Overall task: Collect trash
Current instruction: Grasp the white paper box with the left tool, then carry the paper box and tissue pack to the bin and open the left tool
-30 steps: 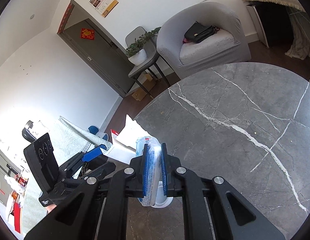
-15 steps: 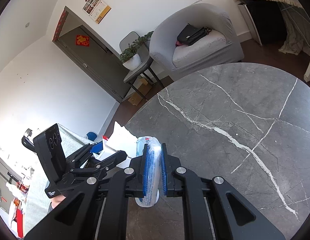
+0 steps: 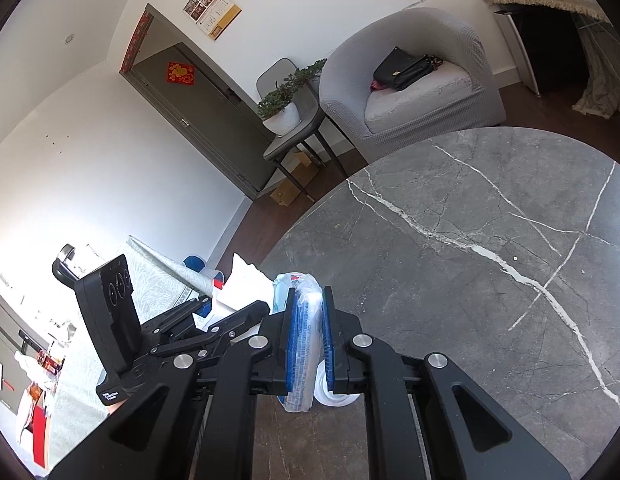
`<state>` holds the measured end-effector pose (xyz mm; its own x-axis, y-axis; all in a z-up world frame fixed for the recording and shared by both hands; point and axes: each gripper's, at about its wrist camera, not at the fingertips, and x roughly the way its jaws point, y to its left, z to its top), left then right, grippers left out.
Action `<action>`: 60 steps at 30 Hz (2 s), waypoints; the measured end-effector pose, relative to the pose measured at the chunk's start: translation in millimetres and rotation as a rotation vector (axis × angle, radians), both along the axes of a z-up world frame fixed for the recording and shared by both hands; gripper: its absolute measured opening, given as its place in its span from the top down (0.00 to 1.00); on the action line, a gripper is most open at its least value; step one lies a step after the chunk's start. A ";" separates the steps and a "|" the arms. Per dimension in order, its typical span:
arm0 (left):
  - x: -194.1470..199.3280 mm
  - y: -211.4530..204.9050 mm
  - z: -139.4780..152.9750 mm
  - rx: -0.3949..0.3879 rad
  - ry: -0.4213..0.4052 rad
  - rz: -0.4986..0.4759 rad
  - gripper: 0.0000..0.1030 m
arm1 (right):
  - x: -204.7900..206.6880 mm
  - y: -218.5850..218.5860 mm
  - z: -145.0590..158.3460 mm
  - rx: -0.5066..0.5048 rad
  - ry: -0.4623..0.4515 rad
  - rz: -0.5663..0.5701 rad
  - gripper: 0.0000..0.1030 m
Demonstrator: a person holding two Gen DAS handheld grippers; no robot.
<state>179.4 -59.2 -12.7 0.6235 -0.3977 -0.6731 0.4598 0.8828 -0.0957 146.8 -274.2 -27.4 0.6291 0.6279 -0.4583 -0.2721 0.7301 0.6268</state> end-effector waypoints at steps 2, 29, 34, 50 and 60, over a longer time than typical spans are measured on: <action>-6.2 7.7 2.6 -0.006 -0.005 0.011 0.54 | -1.8 6.6 3.0 -0.001 -0.007 0.010 0.90; -85.0 121.9 7.0 -0.047 -0.006 0.269 0.54 | -24.3 120.1 12.6 -0.021 -0.053 0.201 0.90; -87.2 151.6 -5.8 -0.046 0.030 0.323 0.54 | -22.3 145.2 12.0 -0.046 -0.049 0.236 0.90; -102.9 217.0 -56.1 -0.043 0.171 0.431 0.54 | -16.2 232.6 -2.2 -0.153 -0.021 0.336 0.90; -111.2 267.3 -87.0 -0.040 0.258 0.492 0.54 | -15.5 291.0 -14.8 -0.216 -0.009 0.411 0.90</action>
<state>68.3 208.1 -99.7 0.5594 -0.1293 -0.8187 -0.0486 0.9809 -0.1881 131.3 16.9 -42.3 0.3531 0.7166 -0.6015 -0.5710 0.6744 0.4682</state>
